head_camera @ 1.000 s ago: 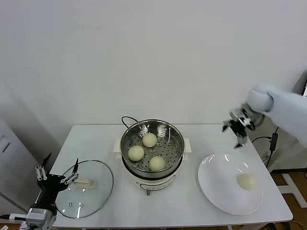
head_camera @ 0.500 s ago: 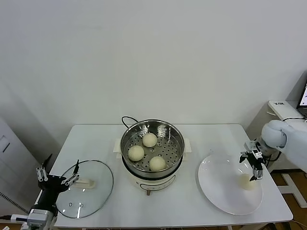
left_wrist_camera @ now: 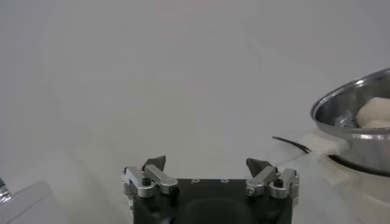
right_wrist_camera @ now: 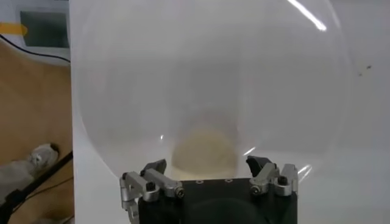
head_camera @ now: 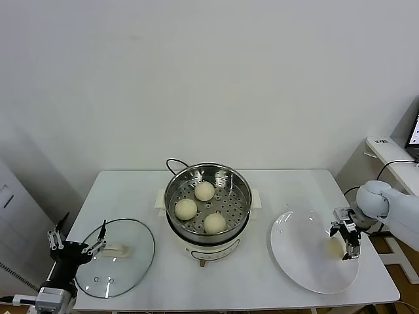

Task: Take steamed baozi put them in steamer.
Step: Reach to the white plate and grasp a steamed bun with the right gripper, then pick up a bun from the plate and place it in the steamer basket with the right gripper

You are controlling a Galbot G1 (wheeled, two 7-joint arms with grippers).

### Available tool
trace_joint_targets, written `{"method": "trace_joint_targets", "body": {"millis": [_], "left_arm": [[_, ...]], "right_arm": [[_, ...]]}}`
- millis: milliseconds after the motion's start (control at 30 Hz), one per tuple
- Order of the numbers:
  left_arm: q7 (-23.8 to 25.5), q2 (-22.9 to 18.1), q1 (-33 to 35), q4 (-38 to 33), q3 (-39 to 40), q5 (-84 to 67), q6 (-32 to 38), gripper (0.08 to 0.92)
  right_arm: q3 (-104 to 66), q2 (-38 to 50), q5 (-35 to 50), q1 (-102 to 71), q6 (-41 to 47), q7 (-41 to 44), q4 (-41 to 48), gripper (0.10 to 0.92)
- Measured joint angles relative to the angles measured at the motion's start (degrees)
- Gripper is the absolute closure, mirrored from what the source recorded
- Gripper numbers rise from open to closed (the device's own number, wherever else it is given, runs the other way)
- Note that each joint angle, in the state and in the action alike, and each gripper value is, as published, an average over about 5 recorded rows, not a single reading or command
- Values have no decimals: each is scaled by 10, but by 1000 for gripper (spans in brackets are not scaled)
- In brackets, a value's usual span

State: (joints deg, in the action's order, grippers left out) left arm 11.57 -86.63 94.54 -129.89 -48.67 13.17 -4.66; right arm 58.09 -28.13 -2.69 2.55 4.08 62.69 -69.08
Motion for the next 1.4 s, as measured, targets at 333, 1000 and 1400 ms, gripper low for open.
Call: {"method": "trace_joint_targets", "body": {"millis": [333,1000,1400], "left_arm": [[0,0,0,0,0,1,0,177],[0,-8,-4,-1,-3,-3,4,177],[1,-5,-2,2,-11,-13,7,177]], "right_arm": [[15,-6,12,18,4,-4,-7,572],[224,-184,313,377,65,9,-3,654],[238,-295,384,394,128,-23,-51,643]]}}
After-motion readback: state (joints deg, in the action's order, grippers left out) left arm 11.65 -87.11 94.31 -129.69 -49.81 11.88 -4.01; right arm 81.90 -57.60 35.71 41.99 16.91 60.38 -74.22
